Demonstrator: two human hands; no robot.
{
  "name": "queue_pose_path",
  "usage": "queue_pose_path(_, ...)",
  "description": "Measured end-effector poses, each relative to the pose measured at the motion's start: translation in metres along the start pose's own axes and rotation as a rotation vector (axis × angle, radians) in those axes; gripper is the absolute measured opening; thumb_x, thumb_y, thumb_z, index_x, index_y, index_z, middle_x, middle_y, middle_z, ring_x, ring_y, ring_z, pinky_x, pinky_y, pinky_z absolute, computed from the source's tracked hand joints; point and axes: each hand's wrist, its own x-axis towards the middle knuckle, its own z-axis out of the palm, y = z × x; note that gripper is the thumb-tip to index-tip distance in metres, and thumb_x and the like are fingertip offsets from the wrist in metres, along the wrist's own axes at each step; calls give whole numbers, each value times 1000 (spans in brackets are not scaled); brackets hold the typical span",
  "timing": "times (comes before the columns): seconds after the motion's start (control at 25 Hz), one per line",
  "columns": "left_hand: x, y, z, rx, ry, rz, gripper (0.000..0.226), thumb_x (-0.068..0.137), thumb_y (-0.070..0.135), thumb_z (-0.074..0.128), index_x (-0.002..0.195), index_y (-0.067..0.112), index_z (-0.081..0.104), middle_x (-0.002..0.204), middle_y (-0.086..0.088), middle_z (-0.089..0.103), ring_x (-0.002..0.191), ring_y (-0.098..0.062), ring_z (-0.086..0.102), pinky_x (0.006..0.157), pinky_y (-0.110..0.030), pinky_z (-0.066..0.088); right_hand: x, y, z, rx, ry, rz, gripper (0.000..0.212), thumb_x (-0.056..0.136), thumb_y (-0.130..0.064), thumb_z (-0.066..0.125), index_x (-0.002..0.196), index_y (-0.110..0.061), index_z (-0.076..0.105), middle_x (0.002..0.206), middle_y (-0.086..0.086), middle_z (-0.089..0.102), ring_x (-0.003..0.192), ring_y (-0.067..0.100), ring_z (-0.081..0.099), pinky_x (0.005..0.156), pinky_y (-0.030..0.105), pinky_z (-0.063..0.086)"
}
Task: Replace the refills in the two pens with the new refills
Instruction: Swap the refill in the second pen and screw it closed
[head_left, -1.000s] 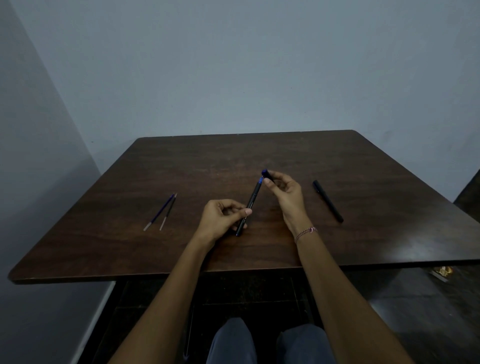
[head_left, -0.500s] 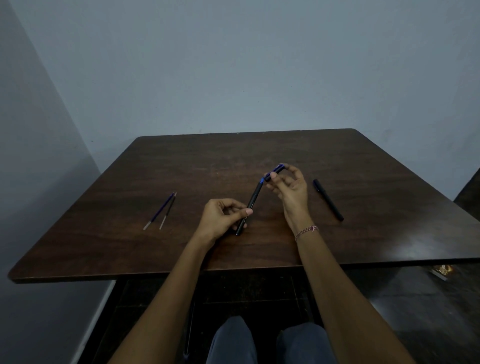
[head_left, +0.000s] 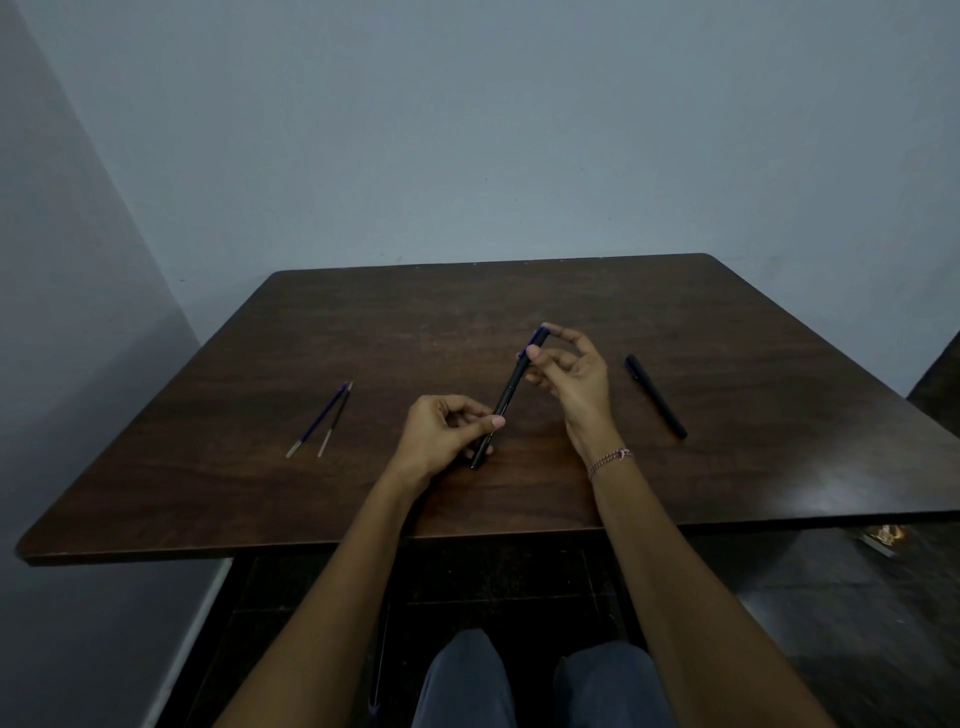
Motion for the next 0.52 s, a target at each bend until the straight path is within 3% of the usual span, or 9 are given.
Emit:
queue_pose_path(0.16,0,1,2,-26,32,-3,8,78,8,73,75,12,67,59,-6,65,50,-14,67,42,-16,47,-3,2,3,-136,-145,-11,35,83,-10,70,114,-20,57,73,4,72,72,16,69,60,23,54)
queue_pose_path(0.32,1,0,1,-52,55,-5,5,79,9,73,77,10,68,58,-2,67,51,-14,68,43,-17,48,-4,7,4,-273,-288,-22,59,75,-8,77,124,-22,48,69,10,65,63,17,63,58,20,50)
queue_pose_path(0.44,2,-2,0,-57,58,0,5,78,10,74,77,13,70,57,1,69,53,-15,69,44,-17,48,-3,9,3,-288,-301,-9,64,73,-5,79,126,-21,46,70,15,62,64,25,61,58,23,51)
queue_pose_path(0.52,3,-3,1,-66,51,2,7,78,11,74,82,16,71,62,0,71,57,-16,70,47,-17,49,-1,9,1,-271,-241,-4,62,73,-5,78,124,-23,47,66,7,65,62,18,65,60,23,52)
